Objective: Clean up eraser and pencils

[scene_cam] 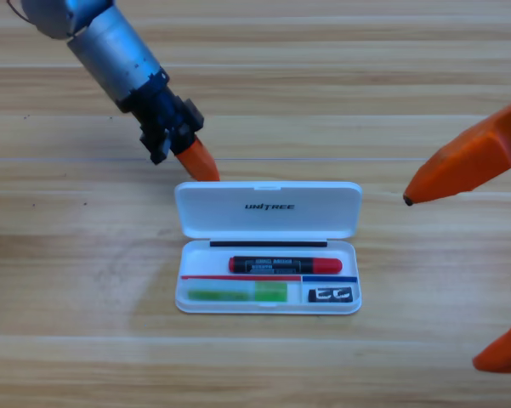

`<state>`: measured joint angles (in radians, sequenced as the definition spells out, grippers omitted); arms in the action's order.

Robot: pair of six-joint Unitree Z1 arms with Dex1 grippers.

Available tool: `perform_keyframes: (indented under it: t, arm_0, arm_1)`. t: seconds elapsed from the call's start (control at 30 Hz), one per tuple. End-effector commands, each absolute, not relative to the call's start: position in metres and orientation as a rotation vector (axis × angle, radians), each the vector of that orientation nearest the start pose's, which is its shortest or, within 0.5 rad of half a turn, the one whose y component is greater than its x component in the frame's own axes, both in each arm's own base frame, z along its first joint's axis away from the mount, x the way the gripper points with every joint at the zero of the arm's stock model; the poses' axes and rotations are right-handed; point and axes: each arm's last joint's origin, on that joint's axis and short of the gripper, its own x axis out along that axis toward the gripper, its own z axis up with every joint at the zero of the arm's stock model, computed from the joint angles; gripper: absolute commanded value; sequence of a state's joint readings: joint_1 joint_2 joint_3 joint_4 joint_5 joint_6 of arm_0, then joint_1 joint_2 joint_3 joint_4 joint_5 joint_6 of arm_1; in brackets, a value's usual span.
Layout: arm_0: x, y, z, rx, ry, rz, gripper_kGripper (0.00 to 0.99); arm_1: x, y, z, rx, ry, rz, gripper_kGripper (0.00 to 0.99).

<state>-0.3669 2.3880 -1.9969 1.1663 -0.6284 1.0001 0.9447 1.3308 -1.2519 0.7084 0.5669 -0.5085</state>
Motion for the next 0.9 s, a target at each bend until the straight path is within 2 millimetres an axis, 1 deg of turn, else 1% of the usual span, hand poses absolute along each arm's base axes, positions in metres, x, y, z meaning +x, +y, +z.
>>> perform_keyframes:
  t: [0.03,0.17,0.37,0.6,0.9]
  arm_0:
    - [0.412,-0.228,0.199,0.522,1.065,-1.544,0.000]
    - [0.398,-0.235,0.210,0.535,1.057,-1.563,0.000]
    - [0.382,-0.243,0.209,0.543,1.058,-1.576,0.000]
    - [0.370,-0.250,0.196,0.563,1.063,-1.581,0.000]
    - [0.354,-0.255,0.166,0.605,1.075,-1.567,0.000]
  arm_1:
    - [0.116,0.197,0.391,-0.541,0.523,1.609,0.988]
    - [0.116,0.197,0.391,-0.541,0.523,1.609,0.988]
    - [0.116,0.197,0.391,-0.541,0.523,1.609,0.988]
    - [0.116,0.197,0.391,-0.540,0.524,1.609,0.988]
    - [0.117,0.198,0.390,-0.540,0.528,1.609,0.988]
